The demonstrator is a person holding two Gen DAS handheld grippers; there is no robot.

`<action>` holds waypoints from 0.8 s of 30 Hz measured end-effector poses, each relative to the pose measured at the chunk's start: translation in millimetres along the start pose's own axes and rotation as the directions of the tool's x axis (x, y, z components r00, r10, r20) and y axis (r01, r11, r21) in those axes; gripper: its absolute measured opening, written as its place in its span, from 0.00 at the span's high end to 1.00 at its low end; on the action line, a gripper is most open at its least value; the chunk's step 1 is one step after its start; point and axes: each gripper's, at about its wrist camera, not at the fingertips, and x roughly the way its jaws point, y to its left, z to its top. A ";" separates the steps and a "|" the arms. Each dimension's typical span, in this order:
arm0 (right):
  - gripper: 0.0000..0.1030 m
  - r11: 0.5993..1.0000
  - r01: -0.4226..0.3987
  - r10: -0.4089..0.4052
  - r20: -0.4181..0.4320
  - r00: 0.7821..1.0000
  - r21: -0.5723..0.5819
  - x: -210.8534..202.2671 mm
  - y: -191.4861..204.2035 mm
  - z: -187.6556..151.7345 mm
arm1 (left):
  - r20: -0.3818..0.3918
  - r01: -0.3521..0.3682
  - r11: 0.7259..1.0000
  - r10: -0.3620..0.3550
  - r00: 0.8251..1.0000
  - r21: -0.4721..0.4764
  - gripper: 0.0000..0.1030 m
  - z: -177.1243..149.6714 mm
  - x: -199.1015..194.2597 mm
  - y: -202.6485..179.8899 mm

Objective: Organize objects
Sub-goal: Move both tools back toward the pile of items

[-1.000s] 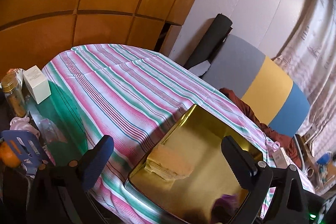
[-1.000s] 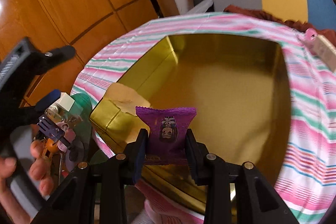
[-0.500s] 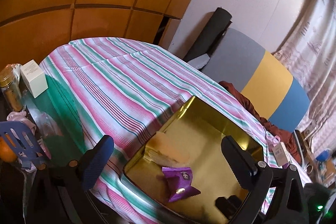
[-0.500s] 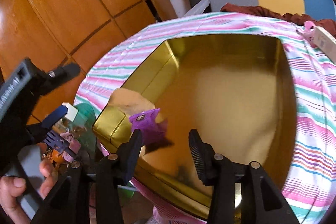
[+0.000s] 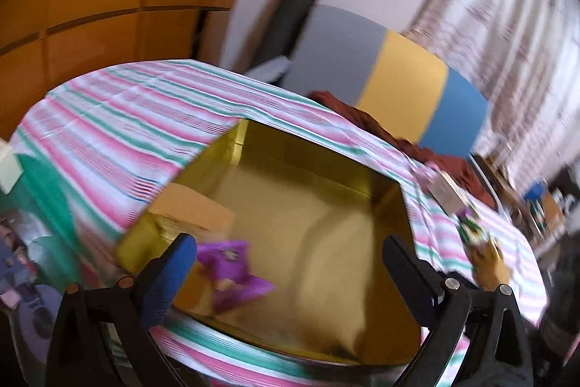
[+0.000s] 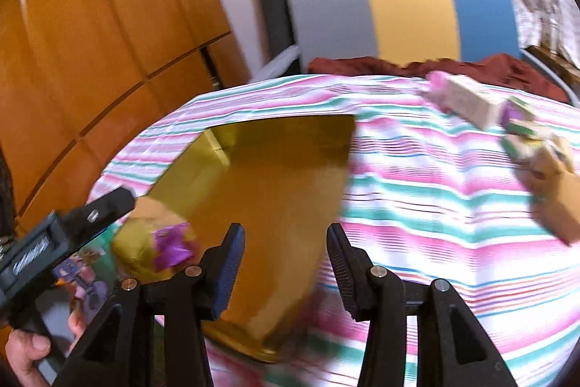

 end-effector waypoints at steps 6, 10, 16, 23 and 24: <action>0.54 0.981 0.163 -0.169 0.049 0.984 0.101 -24.2 -62.4 -16.8 | -0.033 0.120 0.981 -0.116 0.993 0.152 0.00 -23.0 -2.2 -46.8; 0.53 0.924 0.313 -0.342 0.107 0.933 0.221 -54.0 -118.8 -30.0 | -0.069 0.204 0.959 -0.194 0.979 0.195 0.00 -35.5 -6.1 -69.7; 0.44 0.698 0.518 -0.611 0.033 0.791 0.494 -95.9 -229.2 -40.7 | -0.113 0.281 0.932 -0.261 0.959 0.229 0.00 -48.6 -12.1 -94.5; 0.44 0.650 0.525 -0.610 -0.036 0.792 0.549 -98.1 -306.9 -30.7 | -0.190 0.325 0.916 -0.285 0.939 0.234 0.00 -68.3 -6.4 -120.5; 0.44 0.659 0.518 -0.599 -0.037 0.800 0.544 -95.6 -313.1 -28.5 | -0.200 0.328 0.916 -0.286 0.937 0.229 0.00 -71.3 -4.8 -123.8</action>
